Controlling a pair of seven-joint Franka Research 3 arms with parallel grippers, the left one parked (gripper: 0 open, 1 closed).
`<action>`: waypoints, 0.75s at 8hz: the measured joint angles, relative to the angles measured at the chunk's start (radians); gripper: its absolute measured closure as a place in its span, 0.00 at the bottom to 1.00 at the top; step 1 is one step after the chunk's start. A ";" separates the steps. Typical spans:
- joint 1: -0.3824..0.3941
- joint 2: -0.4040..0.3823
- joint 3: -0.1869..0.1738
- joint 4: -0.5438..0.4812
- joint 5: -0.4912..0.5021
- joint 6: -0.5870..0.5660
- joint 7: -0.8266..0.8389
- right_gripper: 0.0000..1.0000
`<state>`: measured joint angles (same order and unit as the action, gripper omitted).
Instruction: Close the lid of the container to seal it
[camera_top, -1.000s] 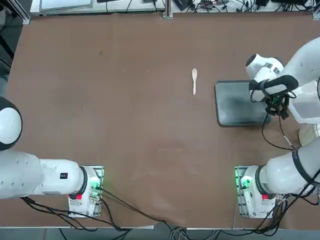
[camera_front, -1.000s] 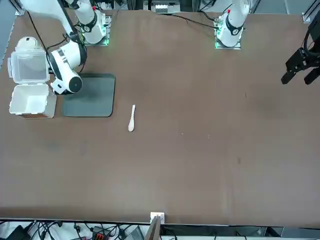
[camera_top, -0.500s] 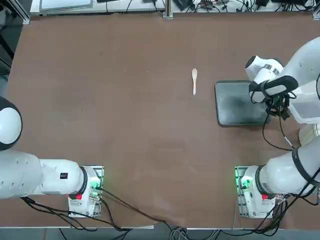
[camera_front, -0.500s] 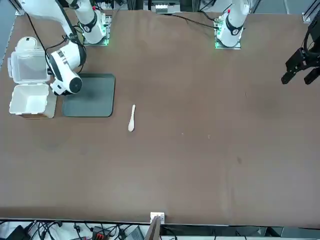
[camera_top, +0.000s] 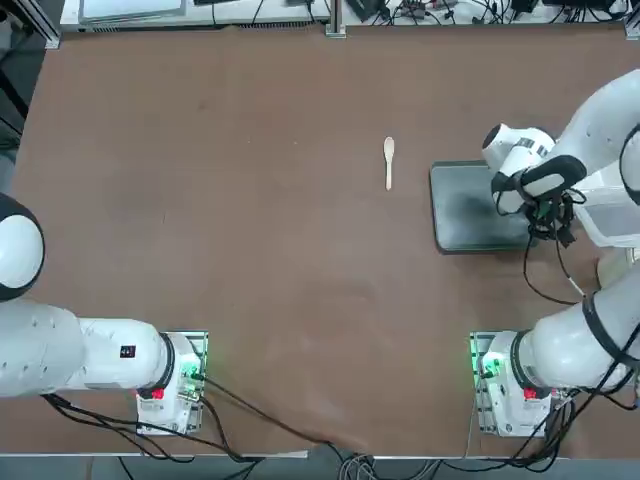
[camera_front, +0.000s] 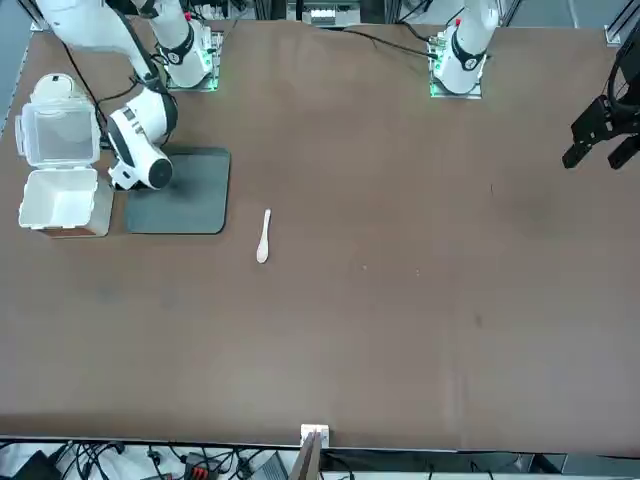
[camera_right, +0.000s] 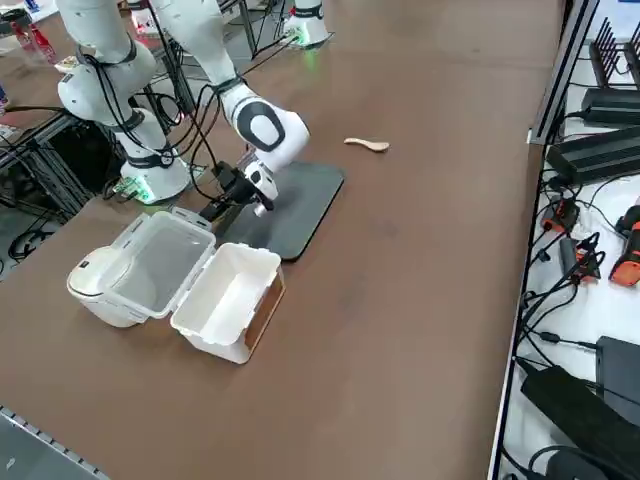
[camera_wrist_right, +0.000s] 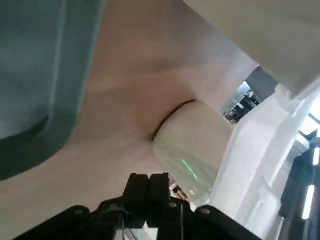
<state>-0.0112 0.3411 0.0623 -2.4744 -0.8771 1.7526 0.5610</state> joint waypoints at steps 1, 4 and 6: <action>0.011 0.008 0.001 0.000 -0.019 -0.020 0.015 0.99; 0.014 0.009 0.001 0.001 -0.091 -0.077 0.056 0.99; 0.014 0.009 0.001 0.001 -0.096 -0.081 0.063 0.99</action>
<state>0.0028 0.3497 0.0631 -2.4738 -0.9731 1.6713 0.6238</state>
